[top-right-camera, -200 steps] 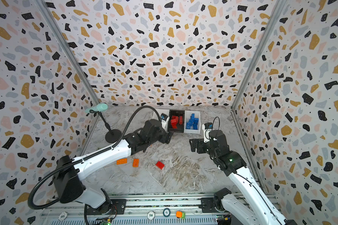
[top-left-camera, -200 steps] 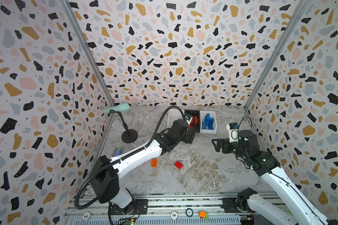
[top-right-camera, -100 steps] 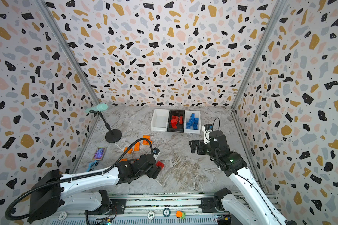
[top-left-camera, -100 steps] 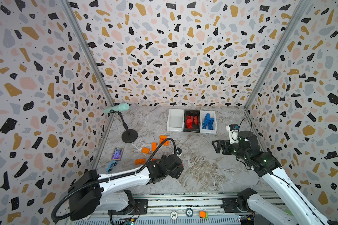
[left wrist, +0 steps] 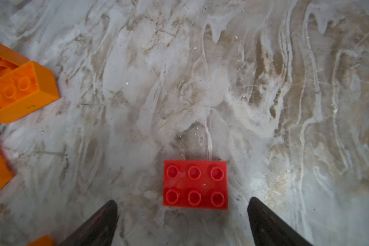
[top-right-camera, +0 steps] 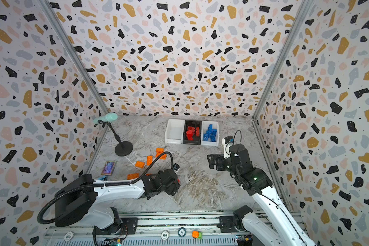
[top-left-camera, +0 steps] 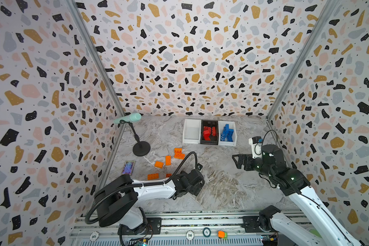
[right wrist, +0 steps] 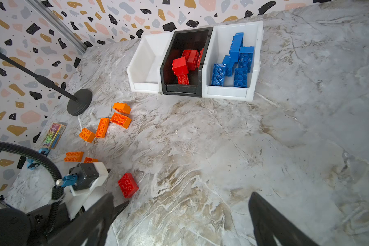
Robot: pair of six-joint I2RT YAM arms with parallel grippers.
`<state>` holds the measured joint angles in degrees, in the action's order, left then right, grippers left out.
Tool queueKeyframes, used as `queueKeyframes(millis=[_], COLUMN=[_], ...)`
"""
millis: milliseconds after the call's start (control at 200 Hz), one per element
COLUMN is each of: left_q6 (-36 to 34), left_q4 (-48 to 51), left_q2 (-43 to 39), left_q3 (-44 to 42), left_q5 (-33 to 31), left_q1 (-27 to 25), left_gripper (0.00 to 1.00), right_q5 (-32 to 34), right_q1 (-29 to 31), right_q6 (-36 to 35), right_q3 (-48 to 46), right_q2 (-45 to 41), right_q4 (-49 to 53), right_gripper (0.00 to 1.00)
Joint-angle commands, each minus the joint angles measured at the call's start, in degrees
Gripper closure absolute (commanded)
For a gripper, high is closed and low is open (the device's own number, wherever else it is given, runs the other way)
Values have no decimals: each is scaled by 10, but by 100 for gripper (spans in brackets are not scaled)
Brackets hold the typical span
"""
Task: Sort the legos into containers by color
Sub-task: 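Return the left gripper to the last red brick and grasp it, then carry the red brick with the left gripper into the black bin and release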
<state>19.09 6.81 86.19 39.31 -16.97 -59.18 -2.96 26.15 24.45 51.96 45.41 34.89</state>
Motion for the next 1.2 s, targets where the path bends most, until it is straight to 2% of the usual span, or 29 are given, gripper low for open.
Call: queueKeyframes(millis=[0, 90, 240, 310, 516, 661, 826, 1051, 1191], left_q6=[4, 8, 17, 18, 9, -17, -43, -77, -74], left_q4=[-29, -29, -10, -2, 20, 50, 85, 141, 154], left_q2=[23, 34, 45, 46, 47, 94, 195, 375, 470], left_q3=[19, 26, 37, 44, 98, 195, 368, 661, 806], left_q5=[21, 24, 23, 23, 19, 28, 32, 31, 42], left_q1=[13, 19, 25, 25, 28, 62, 107, 159, 192], left_gripper=[7, 17, 44, 50, 51, 51, 51, 51, 50], right_q5=[9, 16, 29, 33, 30, 39, 45, 39, 34], right_q1=[3, 3, 2, 2, 2, 2, 0, -5, -7], right_q6=[2, 3, 2, -1, -8, -14, -13, 0, 6], right_q3=[5, 1, 2, 2, -4, -12, -24, -44, -51], right_q2=[-7, -14, -25, -23, -13, -9, -13, -1, 17], right_q4=[5, 8, 13, 13, -2, -11, -24, -44, -46], right_gripper=[1, 1, 1, 1, 1, 1, 1, 1, 1])
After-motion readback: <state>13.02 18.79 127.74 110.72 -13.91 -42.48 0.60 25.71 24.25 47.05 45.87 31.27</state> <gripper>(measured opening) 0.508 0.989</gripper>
